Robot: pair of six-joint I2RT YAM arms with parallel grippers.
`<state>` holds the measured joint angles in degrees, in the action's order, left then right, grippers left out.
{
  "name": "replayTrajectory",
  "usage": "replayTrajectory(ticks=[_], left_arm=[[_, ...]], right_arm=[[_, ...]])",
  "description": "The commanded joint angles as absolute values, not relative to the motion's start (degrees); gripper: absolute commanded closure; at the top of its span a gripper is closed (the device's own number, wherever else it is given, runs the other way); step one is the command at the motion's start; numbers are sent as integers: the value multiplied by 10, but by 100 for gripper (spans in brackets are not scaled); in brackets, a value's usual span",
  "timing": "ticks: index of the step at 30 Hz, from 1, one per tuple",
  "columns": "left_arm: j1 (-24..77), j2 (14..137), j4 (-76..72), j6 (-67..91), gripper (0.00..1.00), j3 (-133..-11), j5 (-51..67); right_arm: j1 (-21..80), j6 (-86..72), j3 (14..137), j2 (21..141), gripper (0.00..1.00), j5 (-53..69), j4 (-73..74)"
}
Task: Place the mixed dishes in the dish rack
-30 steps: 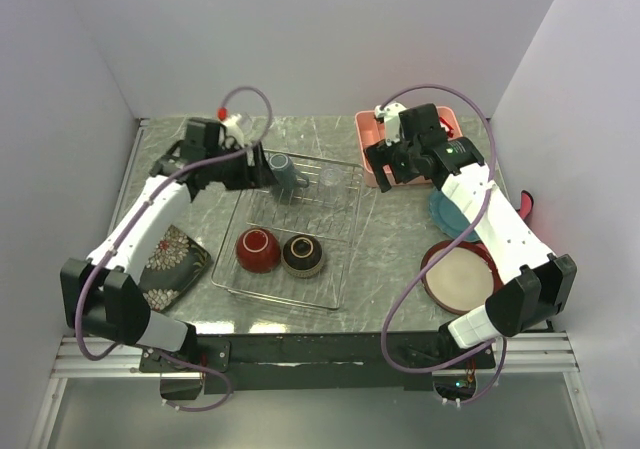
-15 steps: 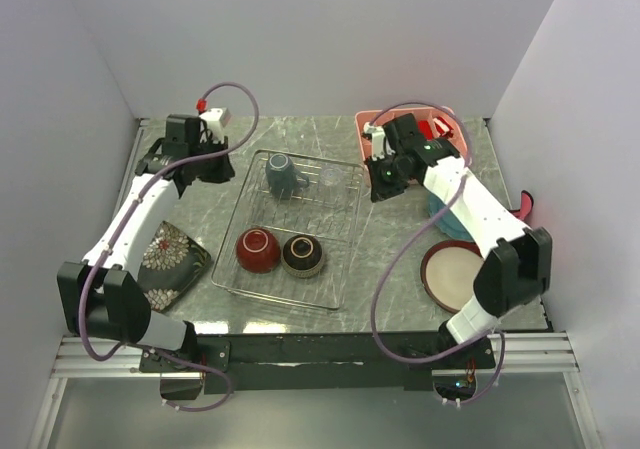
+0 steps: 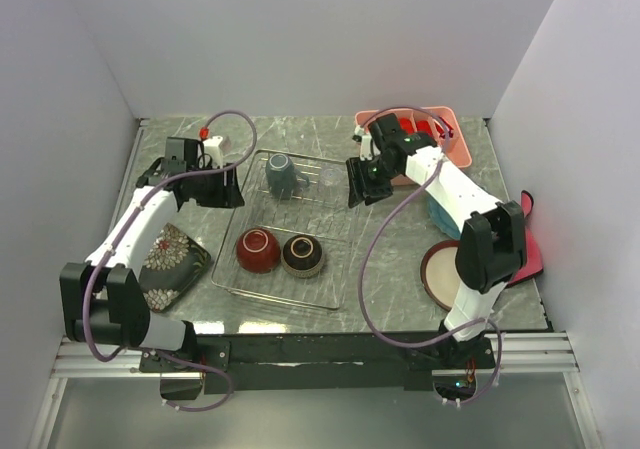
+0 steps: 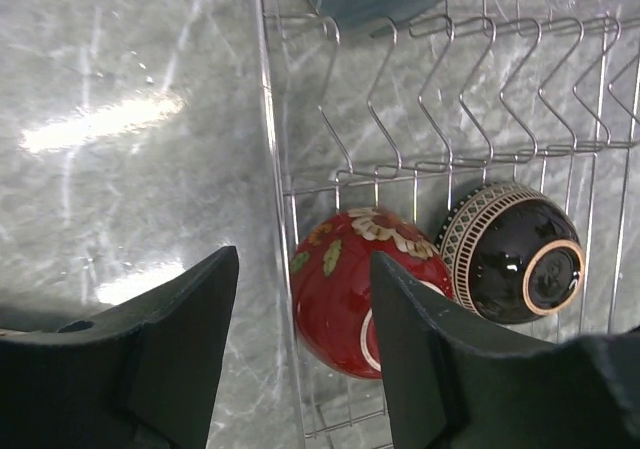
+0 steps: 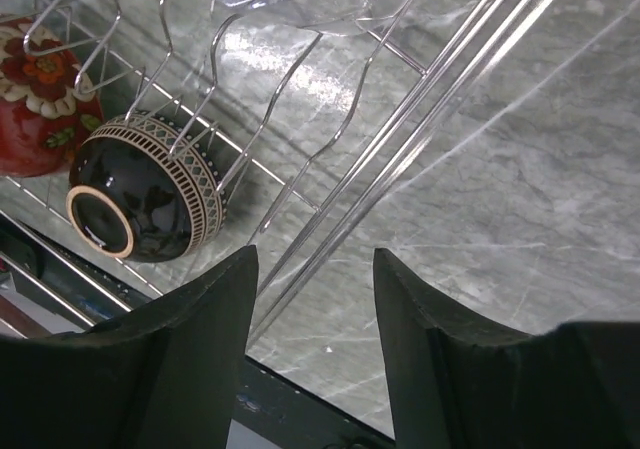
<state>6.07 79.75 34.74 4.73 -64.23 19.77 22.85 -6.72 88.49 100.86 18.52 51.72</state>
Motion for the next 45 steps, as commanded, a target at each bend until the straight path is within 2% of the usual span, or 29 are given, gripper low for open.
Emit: replayTrajectory(ticks=[1,6,8,10,14,15,18,22,25,26,27,28,30,33,37,38,43,45], left_arm=[[62,816,330,47,40,-639,243],[67,850,340,47,44,-651,250],[67,865,340,51,50,-658,250],[68,875,338,50,59,-671,250],[67,918,338,54,78,-706,240],[67,926,337,54,85,-714,240],[68,959,329,62,94,-757,230],[68,1023,324,58,96,-852,208],[67,1071,330,55,96,-920,192],[68,1088,337,54,95,-933,190],[69,1093,340,55,77,-952,185],[70,1095,344,56,63,-956,179],[72,1083,352,63,44,-952,171],[72,1028,355,83,32,-917,162],[72,928,357,84,23,-882,110],[72,892,359,71,10,-878,99],[63,791,408,-29,8,-819,63],[46,753,425,-85,6,-777,49]], right_arm=[[240,-91,916,1034,45,187,514],[240,-103,928,1067,49,164,519],[241,-100,947,1083,62,156,519],[240,-99,973,1096,81,149,521],[238,-95,1031,1143,97,137,520],[236,-93,1046,1153,100,134,519],[233,-88,1116,1198,100,124,518],[226,-86,1243,1262,100,108,518],[223,-83,1283,1296,100,102,511],[222,-80,1288,1307,100,100,508],[221,-80,1295,1311,81,100,505],[221,-77,1299,1314,69,103,504],[220,-69,1303,1308,50,106,500],[218,-53,1300,1274,35,127,497],[217,-34,1290,1217,26,134,505],[217,-33,1284,1190,25,126,510],[217,-23,1167,1101,22,138,516],[216,-14,1114,1063,21,178,510]])
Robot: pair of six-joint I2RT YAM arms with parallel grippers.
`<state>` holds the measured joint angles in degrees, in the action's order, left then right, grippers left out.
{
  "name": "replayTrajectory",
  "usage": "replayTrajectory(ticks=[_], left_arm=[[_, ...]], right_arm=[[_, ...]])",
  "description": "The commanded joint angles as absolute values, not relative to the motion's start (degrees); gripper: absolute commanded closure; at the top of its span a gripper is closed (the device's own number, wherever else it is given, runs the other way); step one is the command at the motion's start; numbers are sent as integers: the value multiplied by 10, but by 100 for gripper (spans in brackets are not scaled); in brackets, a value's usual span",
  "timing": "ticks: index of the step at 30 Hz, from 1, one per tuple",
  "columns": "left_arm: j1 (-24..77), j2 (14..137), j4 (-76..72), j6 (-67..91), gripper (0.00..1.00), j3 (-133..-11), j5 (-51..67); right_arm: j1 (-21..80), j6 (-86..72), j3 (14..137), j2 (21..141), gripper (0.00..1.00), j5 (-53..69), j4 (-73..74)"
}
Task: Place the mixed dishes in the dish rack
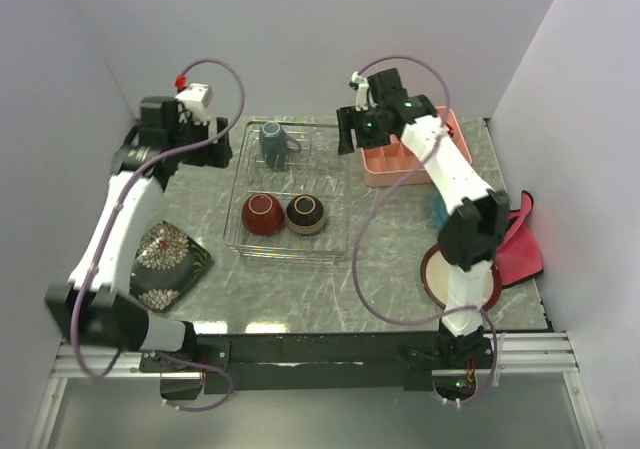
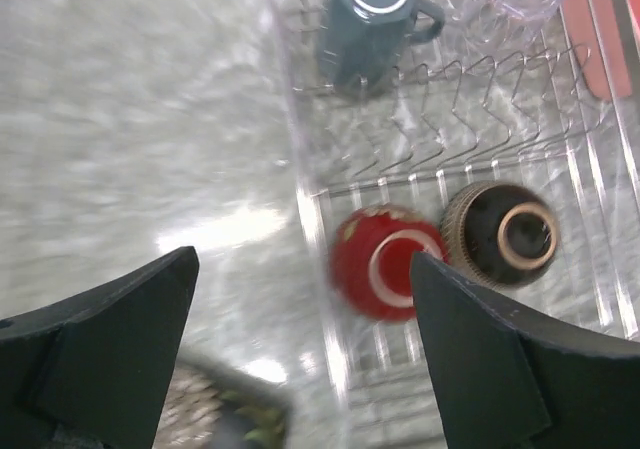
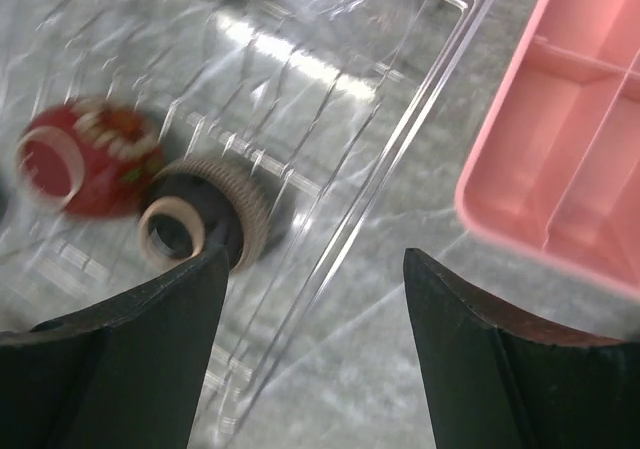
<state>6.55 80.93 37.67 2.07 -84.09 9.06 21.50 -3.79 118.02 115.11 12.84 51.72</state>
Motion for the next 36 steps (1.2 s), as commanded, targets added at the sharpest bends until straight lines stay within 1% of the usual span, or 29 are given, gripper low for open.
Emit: replayTrajectory(ticks=[1,4,5,7,8,11,13,15,19,24,28,36], left_arm=[[37,736,446,-117,5,-765,47],[-33,716,457,-163,5,-721,44],[-89,718,463,-171,5,-715,45],[-147,735,467,-205,5,-701,68],[-190,742,473,-222,6,-698,76],[-234,784,484,-304,7,-699,107],[-243,817,504,-364,8,-712,140],[-244,844,520,-392,7,-731,145],[-245,942,551,-423,9,-783,116],[-262,1002,555,-438,10,-832,88],[-273,1063,596,-472,11,-861,85],[-279,1114,643,-512,18,-862,90]], right_arm=[[217,-5,1101,1044,21,199,507],[216,19,1073,1028,20,258,505],[216,20,1071,1026,20,267,508],[217,24,1071,1020,20,289,510],[216,23,1069,1020,20,293,512],[216,11,1058,1016,19,301,507],[217,5,1049,1011,19,315,505],[216,5,1043,1006,19,319,506],[216,14,1026,986,18,313,509],[216,15,995,959,18,307,507],[216,10,976,939,18,303,505],[218,14,952,911,18,281,505]])
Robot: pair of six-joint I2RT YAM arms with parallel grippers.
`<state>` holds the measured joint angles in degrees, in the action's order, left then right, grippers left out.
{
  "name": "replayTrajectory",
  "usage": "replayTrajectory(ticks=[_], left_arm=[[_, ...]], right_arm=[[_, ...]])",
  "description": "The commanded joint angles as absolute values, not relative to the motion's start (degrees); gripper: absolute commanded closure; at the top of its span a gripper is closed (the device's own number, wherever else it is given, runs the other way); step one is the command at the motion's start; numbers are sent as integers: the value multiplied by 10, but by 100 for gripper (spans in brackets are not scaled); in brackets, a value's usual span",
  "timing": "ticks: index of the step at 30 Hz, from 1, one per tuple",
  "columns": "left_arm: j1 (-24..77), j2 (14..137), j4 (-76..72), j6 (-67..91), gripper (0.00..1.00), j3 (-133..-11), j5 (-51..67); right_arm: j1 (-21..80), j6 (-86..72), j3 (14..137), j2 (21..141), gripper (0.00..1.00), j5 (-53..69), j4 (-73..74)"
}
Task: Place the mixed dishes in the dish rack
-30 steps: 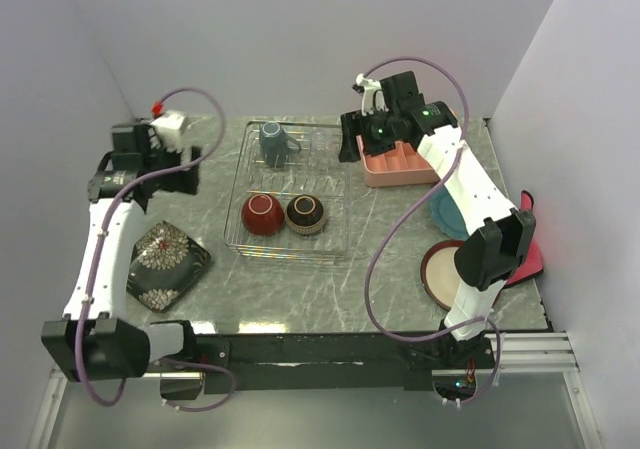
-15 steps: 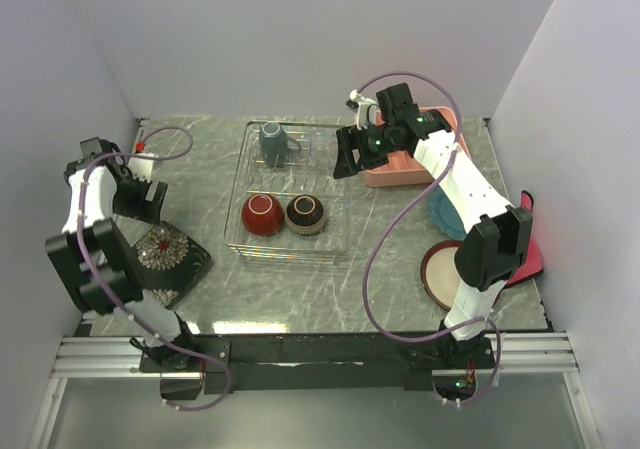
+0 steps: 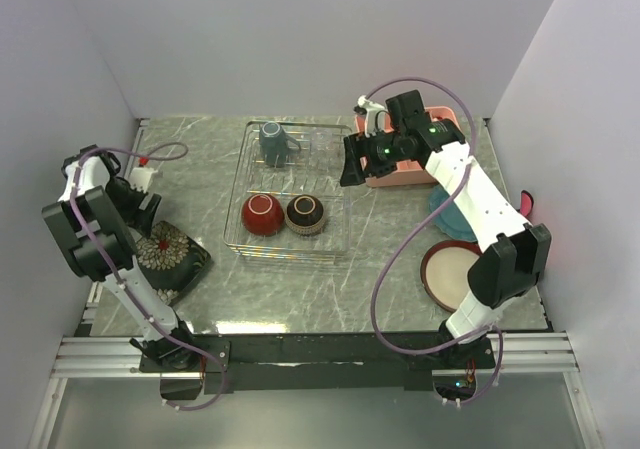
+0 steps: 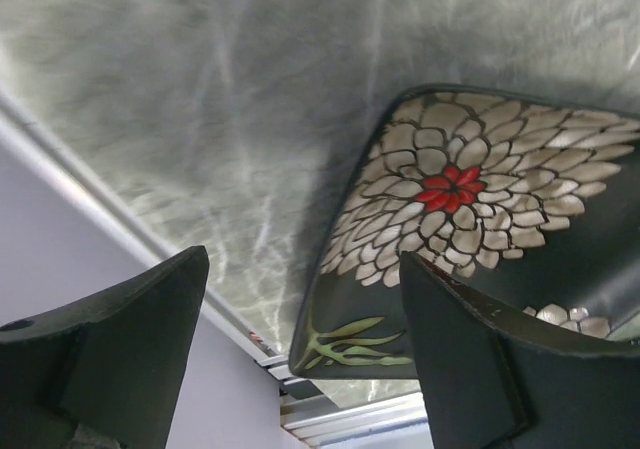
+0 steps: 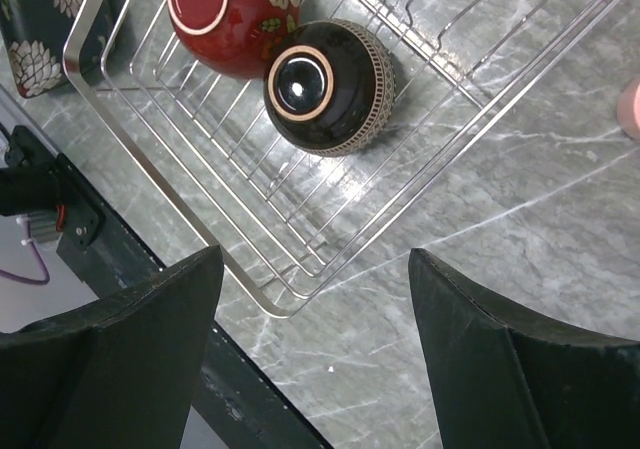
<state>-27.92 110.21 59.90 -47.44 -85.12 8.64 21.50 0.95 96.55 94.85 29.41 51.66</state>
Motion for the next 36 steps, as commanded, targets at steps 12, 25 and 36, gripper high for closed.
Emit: replayTrajectory(ticks=[12,25,36], left_arm=[[-271,1184,722,-551,50,-848,105],[-251,1082,720,-535,99,-896,225],[-257,910,758,-713,99,-848,271]], right_arm=[[217,31,925,897,17,283,502],[249,106,1137,1068,0,409,526],[353,194,1267,1179,0,521,560]])
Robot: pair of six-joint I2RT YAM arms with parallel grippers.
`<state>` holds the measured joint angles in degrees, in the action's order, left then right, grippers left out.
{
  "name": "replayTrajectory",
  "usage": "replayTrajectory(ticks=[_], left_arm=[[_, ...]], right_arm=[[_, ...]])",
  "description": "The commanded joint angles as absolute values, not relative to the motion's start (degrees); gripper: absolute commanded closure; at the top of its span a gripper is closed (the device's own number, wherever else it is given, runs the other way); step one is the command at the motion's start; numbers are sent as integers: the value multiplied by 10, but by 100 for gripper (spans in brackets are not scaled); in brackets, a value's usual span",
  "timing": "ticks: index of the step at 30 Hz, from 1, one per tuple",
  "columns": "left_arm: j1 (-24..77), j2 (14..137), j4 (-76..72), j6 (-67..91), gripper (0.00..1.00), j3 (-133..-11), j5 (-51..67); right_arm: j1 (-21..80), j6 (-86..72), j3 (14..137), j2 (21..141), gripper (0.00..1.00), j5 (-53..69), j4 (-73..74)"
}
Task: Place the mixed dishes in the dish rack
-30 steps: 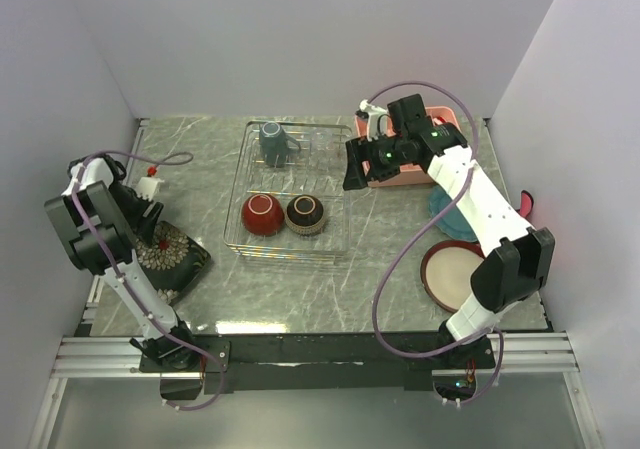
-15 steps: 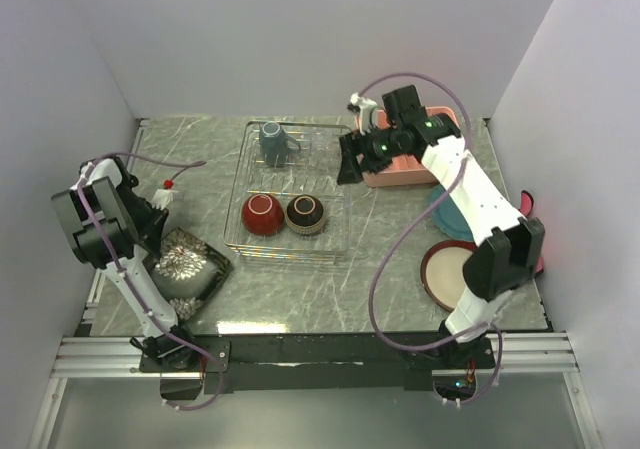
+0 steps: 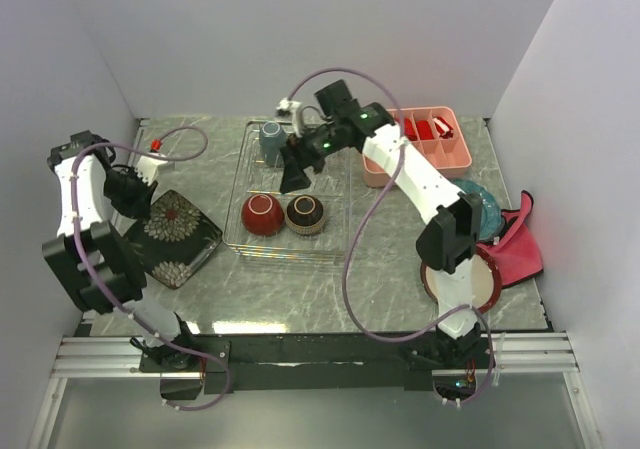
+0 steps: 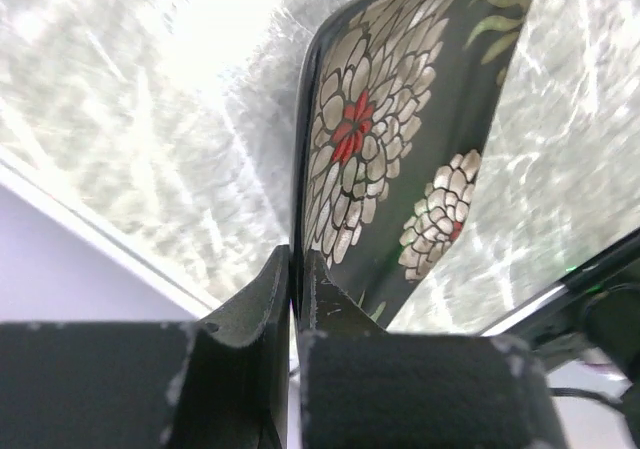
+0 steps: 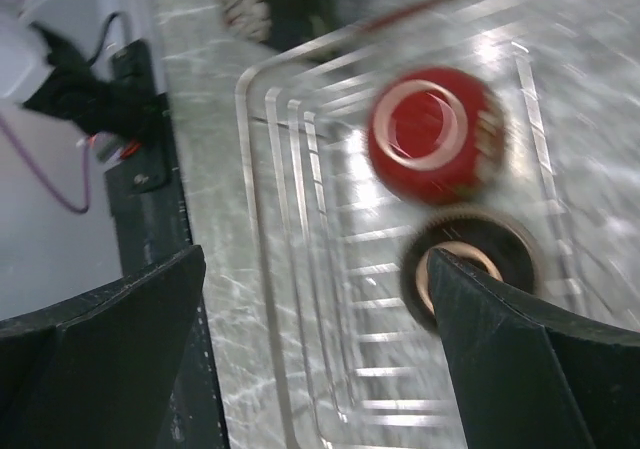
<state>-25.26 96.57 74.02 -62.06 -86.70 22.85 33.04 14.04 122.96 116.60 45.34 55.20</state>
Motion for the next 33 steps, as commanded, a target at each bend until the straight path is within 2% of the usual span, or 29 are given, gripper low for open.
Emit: replayTrajectory(ticks=[1,5,6,8,13,17,24,33], left_arm=[[-261,908,763,-724,99,-845,275],[-279,891,780,-764,99,-835,306],[-281,885,786,-777,99,-833,316],[-286,878,787,-784,99,-827,323],[-287,834,787,-787,99,-822,355],[-287,793,787,-783,99,-809,362],[-287,728,788,-800,99,-773,370],[-287,702,788,-775,99,-763,394]], right_arm=[[359,208,1254,1172,0,526,545],[398,254,1051,1090,0,533,331],[405,259,1032,1079,0,536,304],[420,244,1011,1085,0,548,237],[440,62,964,1116,2,578,7],[465,-23,979,1150,3,576,-149],[497,-80,1064,1250,4,561,-197],[527,-61,1132,1314,3,551,-132]])
